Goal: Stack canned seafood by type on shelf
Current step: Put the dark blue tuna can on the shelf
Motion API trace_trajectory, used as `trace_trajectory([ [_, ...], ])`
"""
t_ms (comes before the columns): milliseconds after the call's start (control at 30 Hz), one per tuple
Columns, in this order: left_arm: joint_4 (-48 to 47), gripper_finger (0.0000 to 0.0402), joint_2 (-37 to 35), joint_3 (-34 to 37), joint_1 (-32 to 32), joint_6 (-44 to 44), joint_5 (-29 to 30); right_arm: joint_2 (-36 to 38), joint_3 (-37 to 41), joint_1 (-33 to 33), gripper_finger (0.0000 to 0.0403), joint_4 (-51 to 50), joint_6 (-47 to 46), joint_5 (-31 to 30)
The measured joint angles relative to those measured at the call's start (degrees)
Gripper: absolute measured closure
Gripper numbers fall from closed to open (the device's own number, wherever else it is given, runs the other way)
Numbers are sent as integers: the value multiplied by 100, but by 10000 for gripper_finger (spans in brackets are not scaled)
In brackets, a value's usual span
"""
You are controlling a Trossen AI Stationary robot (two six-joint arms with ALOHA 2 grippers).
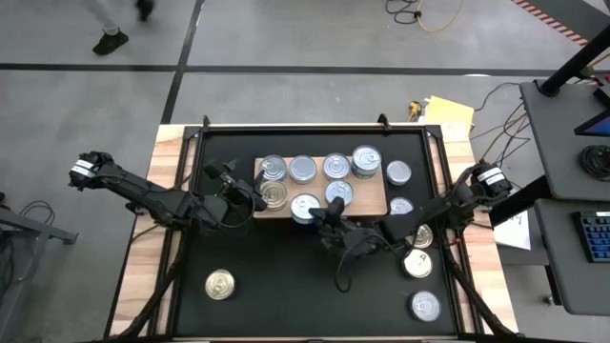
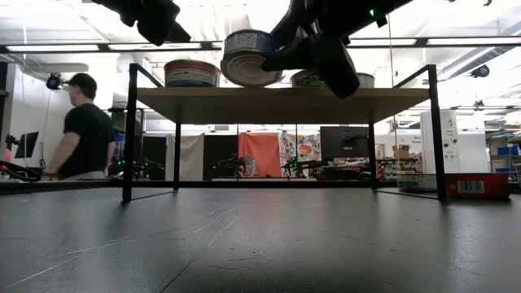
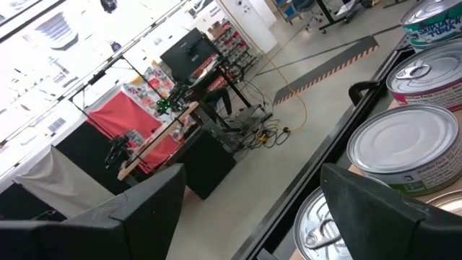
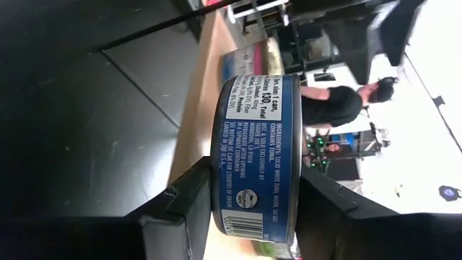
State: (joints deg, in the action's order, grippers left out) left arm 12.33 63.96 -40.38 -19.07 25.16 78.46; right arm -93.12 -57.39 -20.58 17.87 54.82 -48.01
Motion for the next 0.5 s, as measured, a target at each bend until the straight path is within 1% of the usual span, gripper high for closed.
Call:
trace_trajectory([
  [167,1,96,0,0,0,-19,-3,0,2,82,252,-133,-246,39],
  [267,1,96,0,0,0,-19,-3,0,2,114,238,-129,-457,37],
  [400,1,96,0,0,0,-19,-3,0,-71,159,219,-128,-1044,-4],
  [500,1,96,0,0,0,-19,-5,0,-120,162,206,-126,-1286,-4],
])
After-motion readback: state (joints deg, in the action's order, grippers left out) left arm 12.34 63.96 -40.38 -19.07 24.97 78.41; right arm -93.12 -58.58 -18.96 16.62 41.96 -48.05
